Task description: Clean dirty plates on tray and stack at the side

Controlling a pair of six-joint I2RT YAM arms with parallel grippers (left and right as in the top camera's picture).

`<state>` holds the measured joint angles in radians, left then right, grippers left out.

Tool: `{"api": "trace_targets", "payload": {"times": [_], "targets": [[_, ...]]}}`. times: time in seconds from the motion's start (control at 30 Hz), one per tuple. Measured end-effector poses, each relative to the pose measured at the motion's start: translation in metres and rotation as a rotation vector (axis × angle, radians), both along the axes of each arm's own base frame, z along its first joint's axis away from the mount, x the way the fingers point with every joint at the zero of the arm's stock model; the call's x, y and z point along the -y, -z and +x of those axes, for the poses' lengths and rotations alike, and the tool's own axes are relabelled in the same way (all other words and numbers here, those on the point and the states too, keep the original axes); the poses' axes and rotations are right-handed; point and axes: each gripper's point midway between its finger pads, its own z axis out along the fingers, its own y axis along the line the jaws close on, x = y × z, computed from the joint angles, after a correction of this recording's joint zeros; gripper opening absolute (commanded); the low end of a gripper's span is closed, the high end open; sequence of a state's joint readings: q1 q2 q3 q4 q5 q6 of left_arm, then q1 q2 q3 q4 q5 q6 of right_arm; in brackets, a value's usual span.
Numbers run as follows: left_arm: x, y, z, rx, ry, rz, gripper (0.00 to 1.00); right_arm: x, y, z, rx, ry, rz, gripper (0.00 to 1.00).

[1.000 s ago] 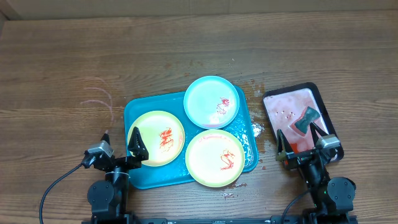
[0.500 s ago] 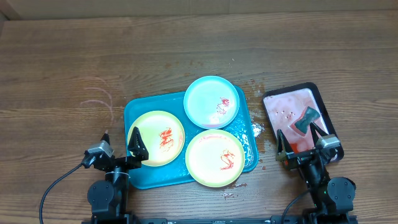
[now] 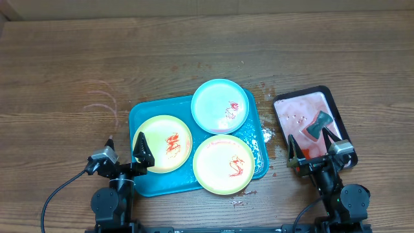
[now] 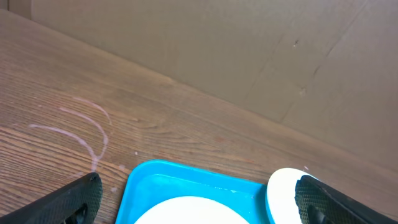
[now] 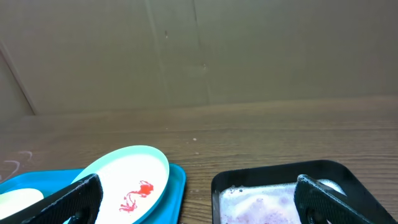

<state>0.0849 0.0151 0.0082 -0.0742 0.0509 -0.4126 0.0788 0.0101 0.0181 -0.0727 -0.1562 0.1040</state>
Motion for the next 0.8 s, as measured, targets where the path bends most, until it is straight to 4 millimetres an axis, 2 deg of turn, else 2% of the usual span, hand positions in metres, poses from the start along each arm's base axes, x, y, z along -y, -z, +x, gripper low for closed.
{"api": "trace_targets", "payload": {"times": [0.53, 0.7, 0.8], "targets": [[0.0, 0.0, 0.0, 0.0, 0.0, 0.0, 1.0, 0.025, 0.004, 0.005, -0.016, 0.148, -0.004, 1.0], [0.0, 0.0, 0.0, 0.0, 0.0, 0.0, 1.0, 0.023, 0.026, 0.004, -0.12, 0.137, -0.019, 1.0], [0.0, 0.0, 0.0, 0.0, 0.0, 0.0, 1.0, 0.023, 0.028, 0.001, -0.172, 0.136, -0.027, 1.0]]}}
